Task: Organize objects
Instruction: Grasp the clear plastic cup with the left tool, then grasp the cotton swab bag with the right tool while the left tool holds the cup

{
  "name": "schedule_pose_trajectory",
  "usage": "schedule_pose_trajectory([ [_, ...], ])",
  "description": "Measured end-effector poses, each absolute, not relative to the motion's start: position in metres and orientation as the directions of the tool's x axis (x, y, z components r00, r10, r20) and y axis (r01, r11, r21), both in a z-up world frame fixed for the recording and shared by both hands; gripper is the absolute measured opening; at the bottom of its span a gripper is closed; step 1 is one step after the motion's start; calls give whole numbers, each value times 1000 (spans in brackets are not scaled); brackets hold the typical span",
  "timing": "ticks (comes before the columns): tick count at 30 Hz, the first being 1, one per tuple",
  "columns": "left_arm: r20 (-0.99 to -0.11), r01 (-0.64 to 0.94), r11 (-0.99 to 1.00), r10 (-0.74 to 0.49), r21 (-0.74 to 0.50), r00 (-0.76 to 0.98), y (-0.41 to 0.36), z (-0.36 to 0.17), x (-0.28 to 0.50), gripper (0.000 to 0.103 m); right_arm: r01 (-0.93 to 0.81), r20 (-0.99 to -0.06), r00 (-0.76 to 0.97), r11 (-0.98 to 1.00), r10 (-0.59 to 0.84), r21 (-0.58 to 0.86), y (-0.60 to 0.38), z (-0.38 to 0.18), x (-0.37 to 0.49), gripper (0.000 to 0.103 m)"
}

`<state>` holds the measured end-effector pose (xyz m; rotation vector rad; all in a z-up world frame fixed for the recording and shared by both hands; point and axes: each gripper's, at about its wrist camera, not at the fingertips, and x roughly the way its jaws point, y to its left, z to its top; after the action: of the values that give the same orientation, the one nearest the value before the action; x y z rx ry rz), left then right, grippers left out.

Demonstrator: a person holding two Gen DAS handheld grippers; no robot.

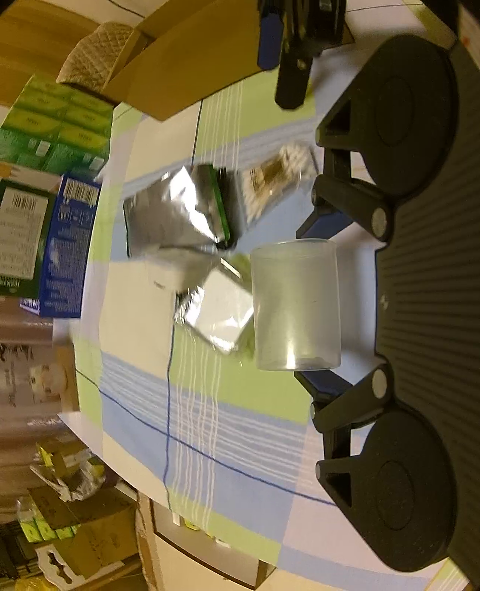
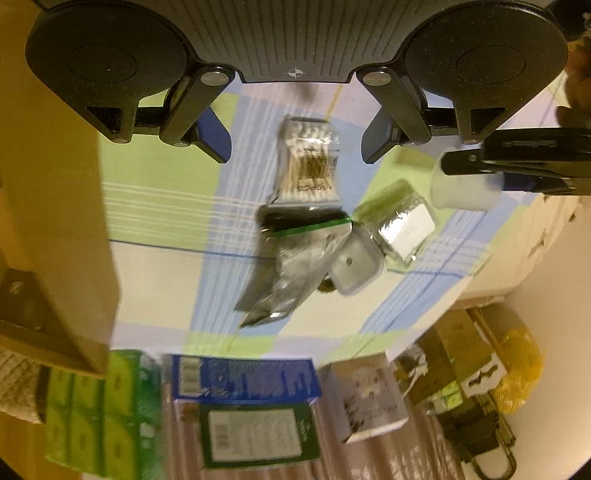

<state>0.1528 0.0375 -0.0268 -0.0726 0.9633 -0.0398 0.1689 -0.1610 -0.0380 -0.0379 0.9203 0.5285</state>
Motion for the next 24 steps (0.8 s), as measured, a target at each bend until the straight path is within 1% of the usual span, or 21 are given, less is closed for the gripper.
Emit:
schedule_pose_trajectory([
  [7,-830,2,995,-88,-104,550,52,-39,155,68,-456,-797,452,872,400,180,-132,-69,193,74],
  [9,-833,7,994,-94,-107,546,52,-42,157,68,-463,-806,448,872,386,160,-125,-76,198,73],
  [11,-834,10,993,-101,-114,543,53,-45,159,68,-466,-817,446,874,365,136,-120,-84,201,60],
  [13,-833,16,993,-108,-119,542,53,-47,160,68,-472,-826,440,874,351,120,-118,-89,204,54],
  [15,-834,22,993,-112,-120,540,51,-49,161,68,-483,-825,451,871,340,96,-115,-90,203,50],
  [16,-835,25,992,-116,-122,538,51,-50,162,68,-488,-825,454,869,335,84,-115,-91,203,44],
  [17,-836,27,992,-119,-124,536,50,-51,163,68,-494,-825,456,866,333,76,-115,-91,201,34],
  [19,-838,31,992,-123,-126,532,48,-53,163,68,-500,-822,468,864,325,57,-115,-89,198,25],
  [20,-839,32,992,-123,-125,531,47,-54,163,68,-497,-820,471,866,324,57,-116,-88,197,22],
  [24,-840,44,992,-124,-118,528,43,-52,160,68,-487,-810,480,870,336,72,-120,-76,188,20],
])
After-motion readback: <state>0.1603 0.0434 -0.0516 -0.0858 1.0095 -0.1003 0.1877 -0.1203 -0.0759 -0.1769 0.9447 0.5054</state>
